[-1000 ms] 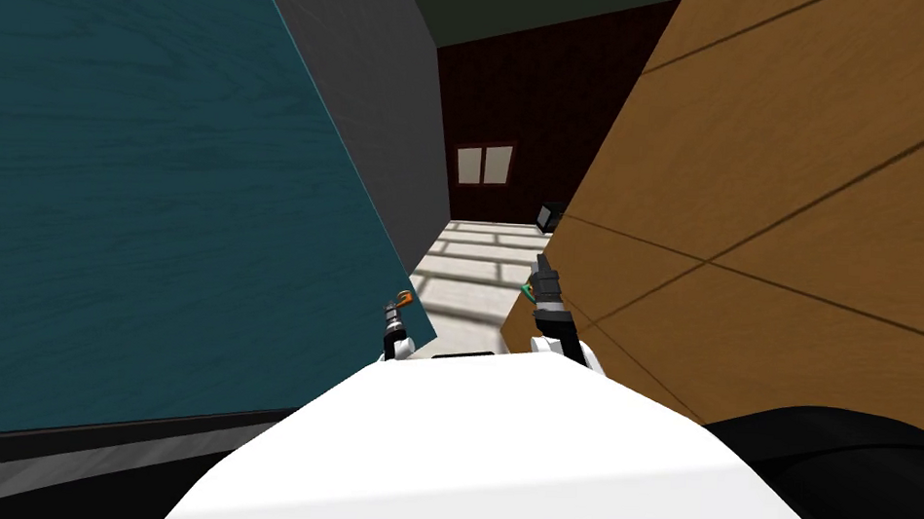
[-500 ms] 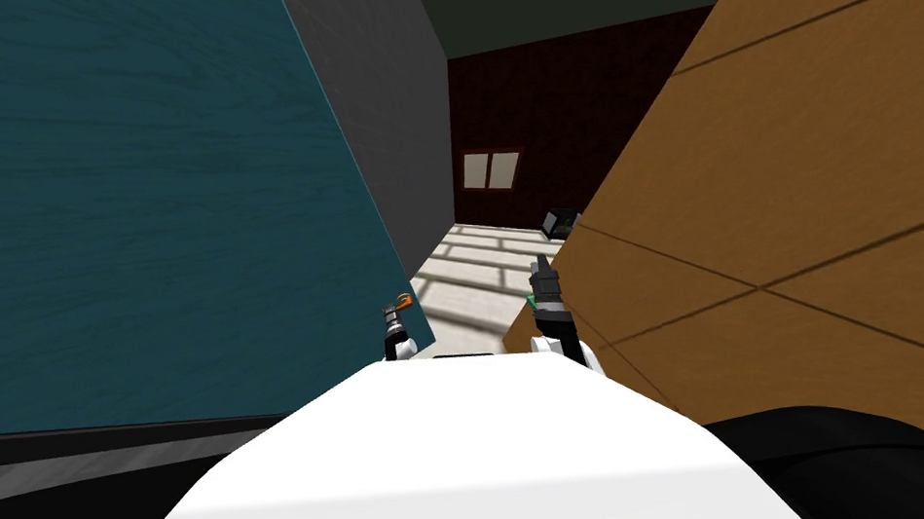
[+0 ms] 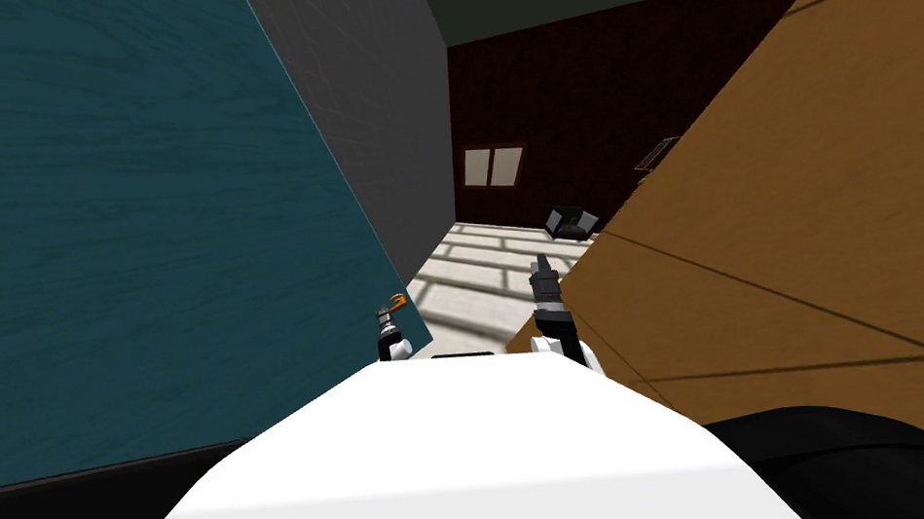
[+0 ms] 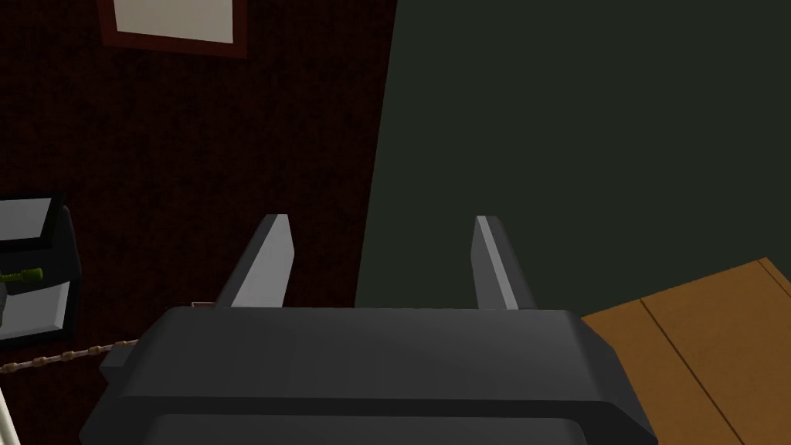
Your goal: Push the door open
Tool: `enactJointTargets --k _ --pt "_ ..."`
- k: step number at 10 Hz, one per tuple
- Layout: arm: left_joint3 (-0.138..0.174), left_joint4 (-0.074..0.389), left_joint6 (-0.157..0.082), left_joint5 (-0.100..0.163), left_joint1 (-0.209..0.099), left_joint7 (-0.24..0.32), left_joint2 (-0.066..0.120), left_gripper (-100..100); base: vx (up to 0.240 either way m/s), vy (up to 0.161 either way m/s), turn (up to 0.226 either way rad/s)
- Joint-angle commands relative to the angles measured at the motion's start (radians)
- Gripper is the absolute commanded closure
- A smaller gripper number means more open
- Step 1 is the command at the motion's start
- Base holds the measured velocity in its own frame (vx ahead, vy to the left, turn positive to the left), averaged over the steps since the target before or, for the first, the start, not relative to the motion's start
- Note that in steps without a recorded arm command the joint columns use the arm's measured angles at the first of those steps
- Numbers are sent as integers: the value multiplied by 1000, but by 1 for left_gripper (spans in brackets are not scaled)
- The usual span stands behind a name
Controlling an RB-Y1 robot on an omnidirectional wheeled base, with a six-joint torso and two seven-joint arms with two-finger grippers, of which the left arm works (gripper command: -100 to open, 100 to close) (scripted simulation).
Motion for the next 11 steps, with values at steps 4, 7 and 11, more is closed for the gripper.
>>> enactJointTargets --k 4,7,11 --pt "54 10 -29 32 -16 -21 -2 100 219 10 55" --pt "72 6 -31 44 -17 -30 -40 100 152 -27 54" --pt "101 21 -42 60 -14 -34 12 100 84 8 25"
